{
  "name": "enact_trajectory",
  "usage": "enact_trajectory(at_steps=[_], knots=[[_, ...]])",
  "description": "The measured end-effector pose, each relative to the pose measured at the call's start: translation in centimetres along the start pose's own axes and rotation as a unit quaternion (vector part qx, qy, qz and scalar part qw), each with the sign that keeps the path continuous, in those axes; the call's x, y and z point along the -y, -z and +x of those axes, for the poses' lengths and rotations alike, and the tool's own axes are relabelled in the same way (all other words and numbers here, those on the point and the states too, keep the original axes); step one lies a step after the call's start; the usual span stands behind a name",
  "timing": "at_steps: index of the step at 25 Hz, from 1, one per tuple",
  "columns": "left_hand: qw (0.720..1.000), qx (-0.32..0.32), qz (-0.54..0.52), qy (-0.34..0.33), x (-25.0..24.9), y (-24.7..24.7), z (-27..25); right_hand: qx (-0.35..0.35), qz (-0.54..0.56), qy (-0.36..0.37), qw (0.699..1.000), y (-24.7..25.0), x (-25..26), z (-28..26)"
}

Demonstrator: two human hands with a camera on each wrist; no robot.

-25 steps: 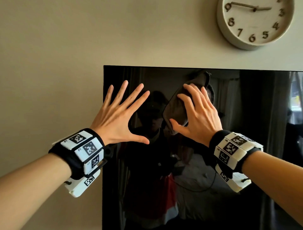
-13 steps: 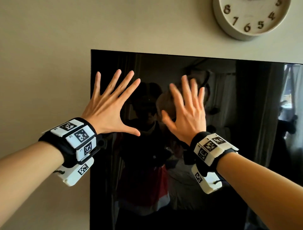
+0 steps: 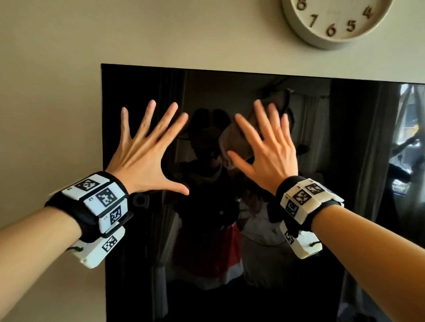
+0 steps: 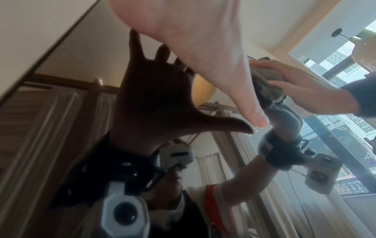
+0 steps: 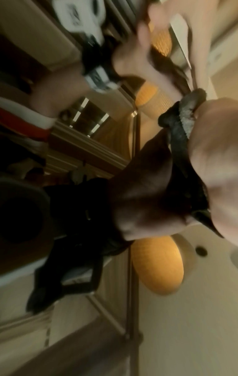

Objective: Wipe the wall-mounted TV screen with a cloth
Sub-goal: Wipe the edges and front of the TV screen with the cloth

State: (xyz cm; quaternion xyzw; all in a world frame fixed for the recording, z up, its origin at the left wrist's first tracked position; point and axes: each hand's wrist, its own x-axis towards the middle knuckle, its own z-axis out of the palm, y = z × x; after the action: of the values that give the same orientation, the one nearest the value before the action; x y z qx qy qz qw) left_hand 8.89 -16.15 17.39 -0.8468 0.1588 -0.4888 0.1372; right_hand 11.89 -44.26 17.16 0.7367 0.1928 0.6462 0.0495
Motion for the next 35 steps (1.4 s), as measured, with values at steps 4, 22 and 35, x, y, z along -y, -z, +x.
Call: enact_trajectory(at_steps=[4, 22, 35], knots=[[1.000, 0.009, 0.010, -0.011, -2.9, -0.2, 0.7, 0.012, 0.009, 0.052, 0.999, -0.5, 0.7, -2.1], [1.000, 0.014, 0.000, 0.008, -10.5, -0.2, 5.1, 0.030, -0.013, 0.118, 0.993, 0.7, -8.3, -5.3], [1.000, 0.012, 0.015, 0.013, -10.9, 0.0, 5.0, -0.038, 0.027, -0.046, 0.998, 1.2, -13.5, -5.7]])
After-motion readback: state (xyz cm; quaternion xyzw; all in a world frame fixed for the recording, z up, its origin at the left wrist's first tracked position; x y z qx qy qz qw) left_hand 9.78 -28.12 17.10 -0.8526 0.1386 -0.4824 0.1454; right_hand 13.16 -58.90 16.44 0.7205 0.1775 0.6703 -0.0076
